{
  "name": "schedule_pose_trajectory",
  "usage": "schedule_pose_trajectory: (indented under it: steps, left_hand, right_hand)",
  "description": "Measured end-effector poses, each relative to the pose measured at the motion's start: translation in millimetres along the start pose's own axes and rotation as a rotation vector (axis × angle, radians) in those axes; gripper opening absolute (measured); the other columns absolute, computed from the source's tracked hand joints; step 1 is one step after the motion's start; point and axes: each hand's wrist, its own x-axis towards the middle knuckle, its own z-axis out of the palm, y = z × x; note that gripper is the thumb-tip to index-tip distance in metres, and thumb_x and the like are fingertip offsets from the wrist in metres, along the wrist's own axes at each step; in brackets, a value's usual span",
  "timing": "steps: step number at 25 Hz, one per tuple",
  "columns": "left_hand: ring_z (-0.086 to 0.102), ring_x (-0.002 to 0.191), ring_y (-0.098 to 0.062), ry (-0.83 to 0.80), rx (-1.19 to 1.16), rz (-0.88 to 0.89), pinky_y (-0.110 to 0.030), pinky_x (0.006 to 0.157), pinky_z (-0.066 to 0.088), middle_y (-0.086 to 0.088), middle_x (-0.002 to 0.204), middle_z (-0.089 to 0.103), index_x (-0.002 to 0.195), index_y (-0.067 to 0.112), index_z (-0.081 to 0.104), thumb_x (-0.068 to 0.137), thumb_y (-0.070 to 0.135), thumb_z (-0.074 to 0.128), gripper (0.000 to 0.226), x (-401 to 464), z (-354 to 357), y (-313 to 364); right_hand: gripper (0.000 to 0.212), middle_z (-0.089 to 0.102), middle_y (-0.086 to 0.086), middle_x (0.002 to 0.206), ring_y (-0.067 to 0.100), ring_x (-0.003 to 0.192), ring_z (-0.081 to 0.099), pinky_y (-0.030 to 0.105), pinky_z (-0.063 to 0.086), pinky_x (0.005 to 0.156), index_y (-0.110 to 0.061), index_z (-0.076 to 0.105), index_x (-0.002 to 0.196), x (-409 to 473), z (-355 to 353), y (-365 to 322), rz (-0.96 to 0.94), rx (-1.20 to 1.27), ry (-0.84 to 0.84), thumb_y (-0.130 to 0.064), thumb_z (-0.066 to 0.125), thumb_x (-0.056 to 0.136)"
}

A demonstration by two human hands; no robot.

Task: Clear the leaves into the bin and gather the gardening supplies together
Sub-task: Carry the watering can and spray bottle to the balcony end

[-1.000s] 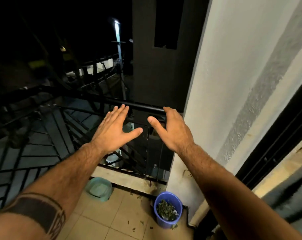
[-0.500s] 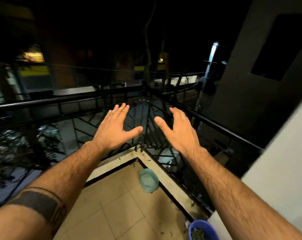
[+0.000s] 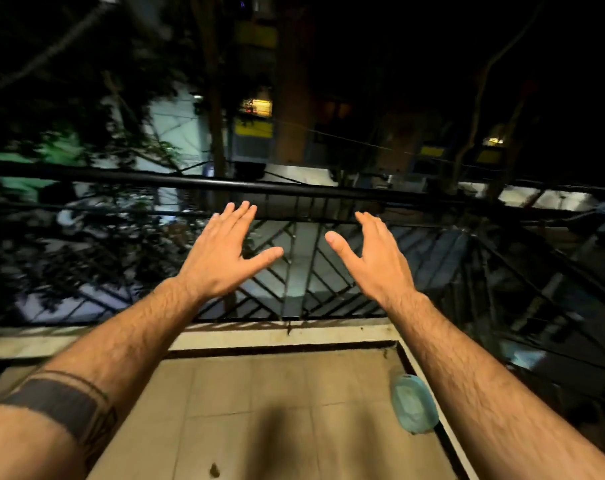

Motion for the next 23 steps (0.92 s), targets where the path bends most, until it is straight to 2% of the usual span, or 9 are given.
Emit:
schedule_pose_trajectory:
  steps: [5,10,17,23]
  left_hand:
    - [0.002,0.156,-0.015,0.092,0.087,-0.294,-0.037,0.127,0.002,0.001,0.169,0.011,0.162,0.018,0.015,0.076,0.093,0.022,0.114,-51,-58,-119]
    - [0.004,0.156,-0.016,0.201,0.229,-0.561,-0.041,0.127,0.005,0.0,0.169,0.012,0.162,0.017,0.015,0.08,0.091,0.025,0.111,-108,-108,-180]
    - [0.007,0.156,-0.021,0.364,0.398,-0.939,-0.043,0.127,0.006,-0.006,0.168,0.017,0.161,0.014,0.02,0.077,0.094,0.022,0.116,-177,-154,-187]
    - [0.008,0.156,-0.02,0.445,0.483,-1.209,-0.04,0.127,0.006,-0.005,0.168,0.016,0.161,0.014,0.02,0.079,0.091,0.024,0.112,-214,-145,-158]
  right_hand:
    - [0.104,0.018,-0.003,0.169,0.014,0.156,0.01,0.037,0.015,0.123,-0.021,0.022,0.161,63,102,-110,-0.249,0.078,-0.154,-0.09,0.029,0.084]
    - [0.103,0.02,-0.001,0.168,0.015,0.155,0.013,0.037,0.016,0.123,-0.019,0.022,0.161,101,180,-199,-0.508,0.192,-0.3,-0.089,0.031,0.085]
    - [0.1,0.022,0.001,0.168,0.018,0.155,0.016,0.04,0.019,0.124,-0.019,0.022,0.161,128,248,-292,-0.823,0.339,-0.485,-0.087,0.031,0.088]
    - [0.101,0.021,0.003,0.168,0.019,0.155,0.014,0.041,0.018,0.125,-0.017,0.022,0.161,127,286,-336,-1.055,0.368,-0.649,-0.087,0.03,0.087]
